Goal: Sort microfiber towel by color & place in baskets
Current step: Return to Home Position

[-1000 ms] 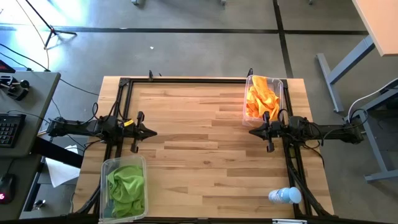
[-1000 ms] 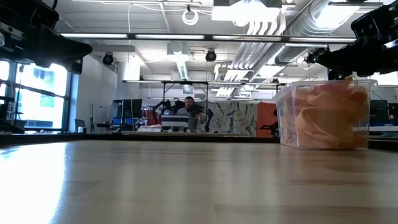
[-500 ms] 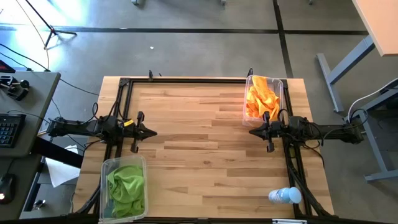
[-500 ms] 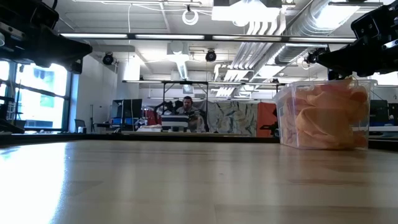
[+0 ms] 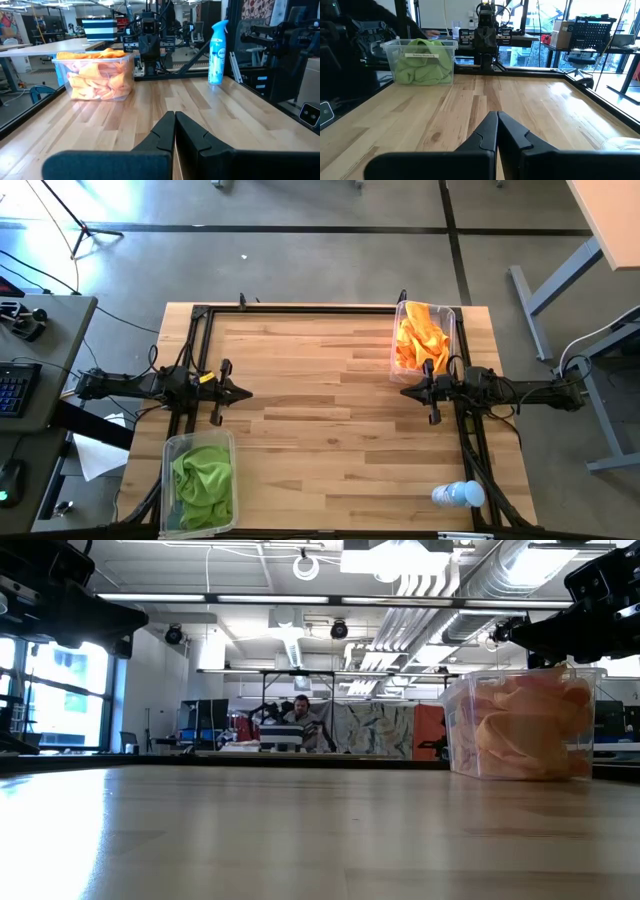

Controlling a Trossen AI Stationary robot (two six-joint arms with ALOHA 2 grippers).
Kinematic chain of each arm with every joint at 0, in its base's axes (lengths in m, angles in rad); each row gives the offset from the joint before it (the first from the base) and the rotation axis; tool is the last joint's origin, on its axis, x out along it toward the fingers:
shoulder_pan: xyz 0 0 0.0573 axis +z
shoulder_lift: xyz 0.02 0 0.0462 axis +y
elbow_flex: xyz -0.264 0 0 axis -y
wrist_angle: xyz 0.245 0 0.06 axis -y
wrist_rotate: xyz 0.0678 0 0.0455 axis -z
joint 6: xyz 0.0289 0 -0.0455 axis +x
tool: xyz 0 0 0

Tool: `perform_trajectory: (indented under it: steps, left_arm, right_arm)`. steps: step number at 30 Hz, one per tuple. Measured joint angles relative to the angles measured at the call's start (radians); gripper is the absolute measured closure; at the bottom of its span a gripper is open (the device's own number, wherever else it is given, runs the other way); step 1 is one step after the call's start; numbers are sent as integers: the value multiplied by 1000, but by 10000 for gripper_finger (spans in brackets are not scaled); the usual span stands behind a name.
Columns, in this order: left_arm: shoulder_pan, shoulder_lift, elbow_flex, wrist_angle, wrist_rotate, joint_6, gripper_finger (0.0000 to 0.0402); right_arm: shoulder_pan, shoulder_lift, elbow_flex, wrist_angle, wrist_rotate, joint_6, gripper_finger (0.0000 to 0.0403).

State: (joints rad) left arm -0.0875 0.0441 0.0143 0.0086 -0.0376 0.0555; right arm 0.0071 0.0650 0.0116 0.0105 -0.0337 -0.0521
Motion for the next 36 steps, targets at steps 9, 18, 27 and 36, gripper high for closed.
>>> perform_trajectory:
  steps: [9,18,27,36]
  left_arm:
    - [0,0,0,0,0,0,401]
    - [0,0,0,0,0,0,401]
    - [0,0,0,0,0,0,401]
    - [0,0,0,0,0,0,401]
  right_arm:
    - [0,0,0,0,0,0,402]
    - [0,0,0,0,0,0,402]
    - [0,0,0,0,0,0,402]
    - [0,0,0,0,0,0,402]
